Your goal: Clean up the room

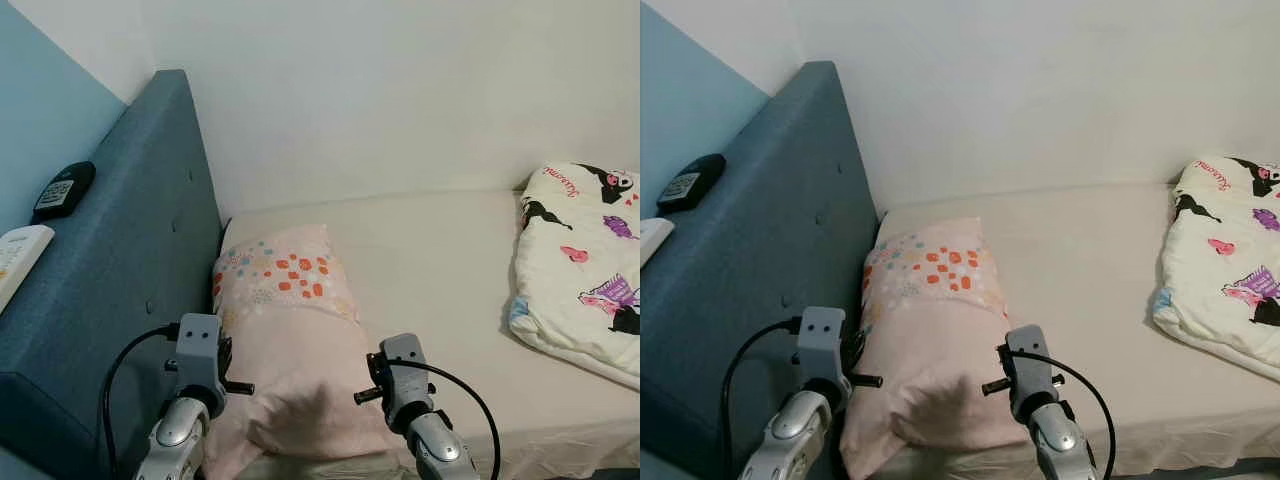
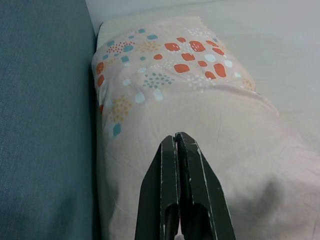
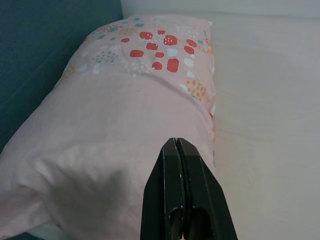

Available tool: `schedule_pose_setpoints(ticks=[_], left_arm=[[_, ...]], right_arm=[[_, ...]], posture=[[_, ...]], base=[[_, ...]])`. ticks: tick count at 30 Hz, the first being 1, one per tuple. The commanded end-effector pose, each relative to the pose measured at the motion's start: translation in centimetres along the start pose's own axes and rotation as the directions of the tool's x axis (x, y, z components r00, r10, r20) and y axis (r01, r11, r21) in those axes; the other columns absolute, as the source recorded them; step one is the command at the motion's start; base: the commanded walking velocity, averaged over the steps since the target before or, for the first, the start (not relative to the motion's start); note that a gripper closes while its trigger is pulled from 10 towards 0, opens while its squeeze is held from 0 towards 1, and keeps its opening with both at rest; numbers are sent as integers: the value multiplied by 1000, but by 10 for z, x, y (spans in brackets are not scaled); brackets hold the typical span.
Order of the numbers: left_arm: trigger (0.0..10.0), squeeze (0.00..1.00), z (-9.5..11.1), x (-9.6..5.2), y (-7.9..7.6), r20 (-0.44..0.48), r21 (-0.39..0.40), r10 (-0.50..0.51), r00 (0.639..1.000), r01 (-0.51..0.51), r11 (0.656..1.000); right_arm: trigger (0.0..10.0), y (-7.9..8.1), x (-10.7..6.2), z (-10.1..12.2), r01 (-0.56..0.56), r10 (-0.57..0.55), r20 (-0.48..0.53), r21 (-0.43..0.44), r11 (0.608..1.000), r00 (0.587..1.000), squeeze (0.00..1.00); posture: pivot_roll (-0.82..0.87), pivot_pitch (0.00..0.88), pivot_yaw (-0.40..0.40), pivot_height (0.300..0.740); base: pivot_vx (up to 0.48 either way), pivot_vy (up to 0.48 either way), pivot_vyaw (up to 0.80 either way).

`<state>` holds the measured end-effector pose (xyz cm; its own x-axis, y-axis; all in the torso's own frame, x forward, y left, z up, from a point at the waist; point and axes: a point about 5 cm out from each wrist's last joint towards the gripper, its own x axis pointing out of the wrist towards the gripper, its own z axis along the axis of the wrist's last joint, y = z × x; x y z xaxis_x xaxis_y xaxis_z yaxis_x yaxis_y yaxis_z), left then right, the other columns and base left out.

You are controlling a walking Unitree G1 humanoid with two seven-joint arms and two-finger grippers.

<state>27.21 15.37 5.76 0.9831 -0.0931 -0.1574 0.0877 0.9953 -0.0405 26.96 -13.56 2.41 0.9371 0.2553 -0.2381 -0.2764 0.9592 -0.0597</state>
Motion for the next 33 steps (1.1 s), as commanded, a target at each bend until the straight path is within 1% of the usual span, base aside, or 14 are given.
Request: schedule_pose_setpoints(ticks=[1, 18, 26, 33], left_arm=[[10000, 0, -5, -1, 3, -24, 20, 2, 1000, -2, 1000], [10000, 0, -6, -2, 5, -32, 32, 1, 999, 0, 999], [10000, 0, -7, -2, 4, -36, 41, -8, 999, 9, 999], [10000, 0, -7, -2, 3, -39, 48, -14, 999, 16, 999]], right_arm=[[10000, 1, -2, -4, 4, -4, -9, 24, 1000, 1000, 0], [10000, 3, -1, -4, -11, 11, -9, 25, 1000, 1000, 0], [10000, 4, -2, -5, -19, 19, -17, 13, 1000, 1000, 0], [10000, 4, -2, -6, -18, 19, -18, 24, 1000, 1000, 0]], posture=[[-44, 64, -3, 701], [-43, 60, -3, 637], [-43, 50, -1, 637], [-41, 52, 1, 618]], base=[[0, 0, 0], [0, 0, 0], [0, 0, 0], [0, 0, 0]])
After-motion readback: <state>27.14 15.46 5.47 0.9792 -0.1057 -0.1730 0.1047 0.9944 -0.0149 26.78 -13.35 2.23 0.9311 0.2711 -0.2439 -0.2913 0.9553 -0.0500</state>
